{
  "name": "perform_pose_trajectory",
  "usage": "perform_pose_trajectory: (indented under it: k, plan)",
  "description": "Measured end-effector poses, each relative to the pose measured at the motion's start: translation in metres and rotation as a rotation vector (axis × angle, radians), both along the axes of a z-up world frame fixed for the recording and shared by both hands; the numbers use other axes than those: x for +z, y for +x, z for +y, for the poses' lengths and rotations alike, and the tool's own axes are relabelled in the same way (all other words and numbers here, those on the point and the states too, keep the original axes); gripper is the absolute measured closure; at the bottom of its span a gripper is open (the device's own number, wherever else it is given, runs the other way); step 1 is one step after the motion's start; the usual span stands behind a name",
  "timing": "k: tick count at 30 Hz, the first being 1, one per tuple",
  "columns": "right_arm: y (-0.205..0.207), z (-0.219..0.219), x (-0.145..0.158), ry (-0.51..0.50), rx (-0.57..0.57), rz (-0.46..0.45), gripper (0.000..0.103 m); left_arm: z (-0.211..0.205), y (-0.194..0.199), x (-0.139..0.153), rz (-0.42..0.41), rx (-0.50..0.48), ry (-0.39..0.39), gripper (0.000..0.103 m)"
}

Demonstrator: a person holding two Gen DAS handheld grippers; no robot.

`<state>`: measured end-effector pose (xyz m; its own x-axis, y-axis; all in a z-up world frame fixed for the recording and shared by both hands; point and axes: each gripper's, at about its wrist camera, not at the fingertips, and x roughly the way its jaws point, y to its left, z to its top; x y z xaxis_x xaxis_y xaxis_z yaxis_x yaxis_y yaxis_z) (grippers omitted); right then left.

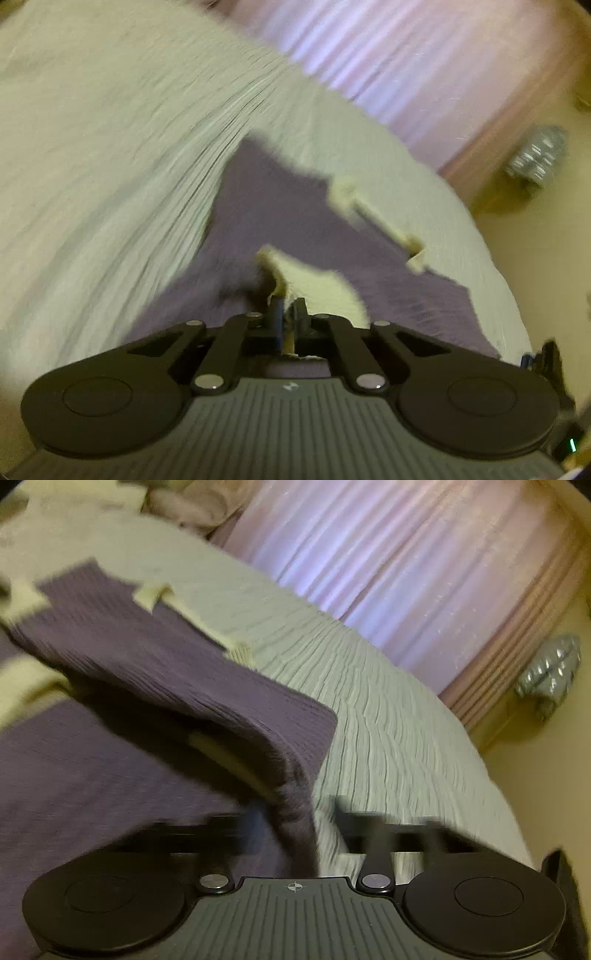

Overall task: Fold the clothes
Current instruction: 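Lay the sleeve across the body with the right gripper and release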

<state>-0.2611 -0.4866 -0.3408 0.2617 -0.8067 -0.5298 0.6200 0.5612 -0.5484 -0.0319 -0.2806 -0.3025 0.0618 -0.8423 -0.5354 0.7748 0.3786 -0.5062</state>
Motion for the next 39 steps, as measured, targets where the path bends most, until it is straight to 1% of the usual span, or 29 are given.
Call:
perform_pose_trajectory:
  k: [2, 3, 4, 5, 6, 7, 8, 9, 10, 12, 13, 15, 17, 19, 21, 22, 24, 25, 27, 28, 29, 30, 31, 32, 33, 35, 36, 37, 39]
  plan:
    - [-0.001, -0.014, 0.002, 0.030, -0.009, -0.068, 0.092, -0.004, -0.003, 0.029, -0.130, -0.046, -0.067, 0.101]
    - [-0.004, -0.016, 0.007, 0.028, -0.016, -0.115, 0.092, -0.007, -0.004, 0.041, -0.203, -0.061, -0.100, 0.101]
    - [-0.005, -0.016, 0.008, 0.013, -0.026, -0.135, 0.092, -0.010, -0.003, 0.050, -0.269, -0.066, -0.130, 0.101]
    - [-0.006, -0.013, 0.009, -0.007, -0.033, -0.152, 0.092, -0.014, -0.002, 0.057, -0.331, -0.068, -0.158, 0.101]
    - [-0.008, -0.009, 0.010, -0.026, -0.040, -0.168, 0.093, -0.016, 0.000, 0.059, -0.375, -0.071, -0.179, 0.101]
    - [-0.010, -0.006, 0.008, -0.041, -0.042, -0.175, 0.093, -0.020, 0.004, 0.053, -0.386, -0.071, -0.155, 0.101]
    - [-0.011, 0.001, 0.007, -0.046, -0.036, -0.162, 0.093, -0.025, 0.010, 0.042, -0.383, -0.069, -0.108, 0.101]
    - [-0.009, 0.002, 0.002, -0.027, -0.033, -0.135, 0.092, -0.029, 0.017, 0.026, -0.339, -0.070, -0.050, 0.101]
    - [-0.007, 0.003, -0.002, -0.007, -0.030, -0.108, 0.092, -0.032, 0.024, 0.005, -0.272, -0.071, 0.014, 0.101]
    - [-0.004, 0.005, -0.007, 0.018, -0.020, -0.062, 0.092, -0.032, 0.028, -0.032, -0.207, -0.094, 0.115, 0.100]
    - [-0.002, 0.005, -0.008, 0.023, -0.013, -0.045, 0.092, -0.030, 0.027, -0.039, -0.209, -0.096, 0.118, 0.100]
    - [0.002, 0.006, -0.004, 0.019, -0.010, -0.012, 0.092, -0.032, 0.026, -0.033, -0.211, -0.079, 0.102, 0.100]
    - [0.001, 0.002, -0.002, 0.052, -0.009, -0.009, 0.092, -0.039, 0.031, -0.028, -0.203, -0.055, 0.096, 0.101]
    - [-0.003, 0.002, 0.006, 0.089, -0.030, -0.028, 0.092, -0.039, 0.034, -0.017, -0.256, 0.010, 0.088, 0.101]
    - [-0.016, 0.007, 0.023, 0.126, -0.053, -0.123, 0.092, -0.034, 0.033, -0.003, -0.315, 0.071, 0.069, 0.101]
    - [-0.021, 0.006, 0.030, 0.151, -0.057, -0.189, 0.092, -0.031, 0.030, 0.003, -0.326, 0.073, 0.045, 0.101]
    - [-0.028, -0.001, 0.043, 0.205, -0.057, -0.318, 0.091, -0.033, 0.017, 0.011, -0.306, 0.006, 0.017, 0.101]
    - [-0.028, -0.007, 0.047, 0.244, -0.046, -0.380, 0.091, -0.037, 0.008, 0.013, -0.294, -0.044, 0.017, 0.101]
    - [-0.023, -0.022, 0.048, 0.329, -0.041, -0.497, 0.090, -0.050, -0.011, 0.006, -0.309, -0.135, 0.042, 0.098]
    - [-0.018, -0.033, 0.045, 0.367, -0.038, -0.527, 0.075, -0.057, -0.019, -0.002, -0.329, -0.165, 0.070, 0.096]
    - [-0.014, -0.041, 0.037, 0.403, -0.044, -0.540, 0.061, -0.065, -0.022, -0.015, -0.351, -0.171, 0.116, 0.095]
    - [-0.008, -0.049, 0.024, 0.425, -0.068, -0.516, 0.041, -0.073, -0.023, -0.030, -0.371, -0.170, 0.169, 0.095]
    - [-0.003, -0.057, 0.011, 0.448, -0.073, -0.476, 0.041, -0.076, -0.018, -0.042, -0.350, -0.161, 0.186, 0.094]
    - [-0.003, -0.060, 0.000, 0.459, -0.066, -0.458, 0.042, -0.076, -0.010, -0.046, -0.307, -0.151, 0.179, 0.095]
    - [-0.004, -0.059, 0.004, 0.458, -0.066, -0.458, 0.042, -0.075, -0.005, -0.041, -0.292, -0.136, 0.179, 0.097]
    - [-0.006, -0.057, 0.016, 0.448, -0.067, -0.457, 0.042, -0.071, -0.005, -0.025, -0.366, -0.093, 0.149, 0.098]
    - [-0.006, -0.056, 0.025, 0.420, -0.054, -0.478, 0.042, -0.067, -0.004, -0.016, -0.399, -0.082, 0.119, 0.098]
    - [-0.006, -0.054, 0.034, 0.391, -0.040, -0.499, 0.042, -0.067, -0.002, -0.010, -0.395, -0.090, 0.093, 0.098]
    - [0.000, -0.057, 0.048, 0.351, -0.010, -0.533, 0.042, -0.075, 0.001, -0.002, -0.355, -0.124, 0.060, 0.098]
